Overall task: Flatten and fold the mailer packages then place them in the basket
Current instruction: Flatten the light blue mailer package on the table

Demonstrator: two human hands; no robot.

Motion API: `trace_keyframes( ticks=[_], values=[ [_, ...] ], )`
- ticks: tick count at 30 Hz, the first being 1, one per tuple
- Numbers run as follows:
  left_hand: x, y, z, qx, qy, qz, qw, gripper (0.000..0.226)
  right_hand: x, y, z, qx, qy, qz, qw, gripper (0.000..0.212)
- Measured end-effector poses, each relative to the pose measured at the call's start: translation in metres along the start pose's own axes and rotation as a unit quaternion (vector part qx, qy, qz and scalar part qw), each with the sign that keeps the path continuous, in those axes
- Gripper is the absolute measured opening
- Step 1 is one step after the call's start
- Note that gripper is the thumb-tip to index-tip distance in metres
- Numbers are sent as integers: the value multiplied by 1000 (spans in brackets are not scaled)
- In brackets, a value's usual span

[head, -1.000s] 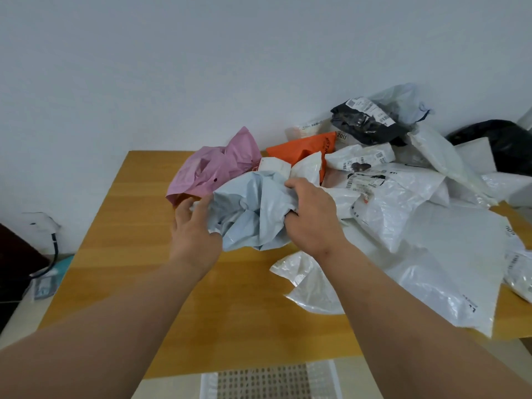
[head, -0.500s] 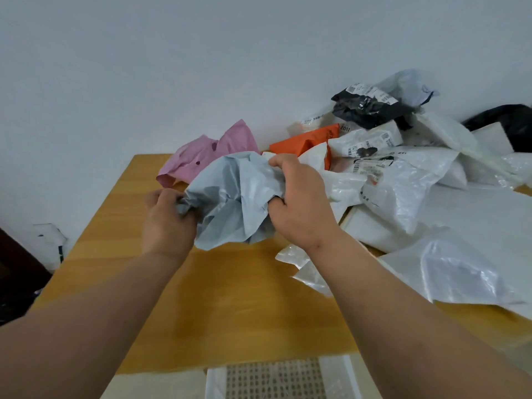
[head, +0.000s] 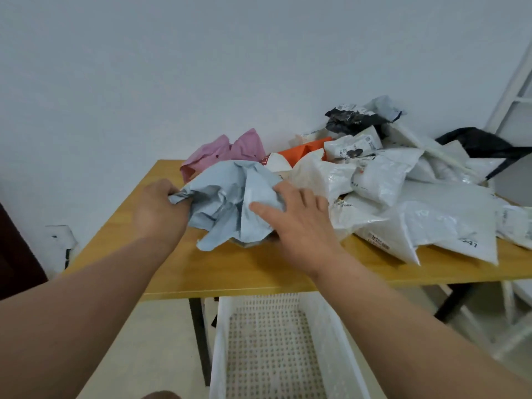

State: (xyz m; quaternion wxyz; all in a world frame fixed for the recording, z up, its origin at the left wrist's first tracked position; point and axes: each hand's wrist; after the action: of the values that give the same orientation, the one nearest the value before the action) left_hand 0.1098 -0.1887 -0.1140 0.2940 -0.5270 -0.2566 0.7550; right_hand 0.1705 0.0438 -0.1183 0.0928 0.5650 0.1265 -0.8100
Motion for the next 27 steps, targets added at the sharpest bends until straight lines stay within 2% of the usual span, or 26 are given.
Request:
trace_keyframes(
  ticks=[3,5,10,14,18,20,22,25,27],
  values=[
    [-13,9,-9,9,0,15,1000,12,0,7,-2,27,37,1,999,34],
    [-24,18,-8,5,6,29,1000,14,2,8,4,42,36,48,997,32],
    [-42,49,4,6,14,74,997,5,17,4,30,53,-22,212,976,32],
    [-39,74,8,5,35,76,996,19,23,2,40,83,-76,350,930,35],
    [-32,83,6,-10,65,69,995,32,17,11,42,81,-87,452,884,15],
    [-30,82,7,-37,87,46,994,45,21,18,34,70,-122,411,901,15],
    [-28,79,9,-78,96,-17,992,60,26,22,25,39,-145,313,938,18],
    [-26,69,15,-110,69,-162,978,51,29,27,15,-48,-146,140,978,19],
    [-24,63,17,-101,66,-154,981,48,32,34,8,-107,-112,89,984,13]
  ],
)
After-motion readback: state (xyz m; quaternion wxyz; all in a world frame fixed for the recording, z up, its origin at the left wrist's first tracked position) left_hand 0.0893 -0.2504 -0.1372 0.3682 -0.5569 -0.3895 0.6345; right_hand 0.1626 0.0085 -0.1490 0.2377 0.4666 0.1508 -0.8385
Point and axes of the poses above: each hand's wrist, its own z-axis towards the middle knuckle, its own x-axis out of the palm, y = z × x, and after that the axes turned 15 degrees about y, right-handed
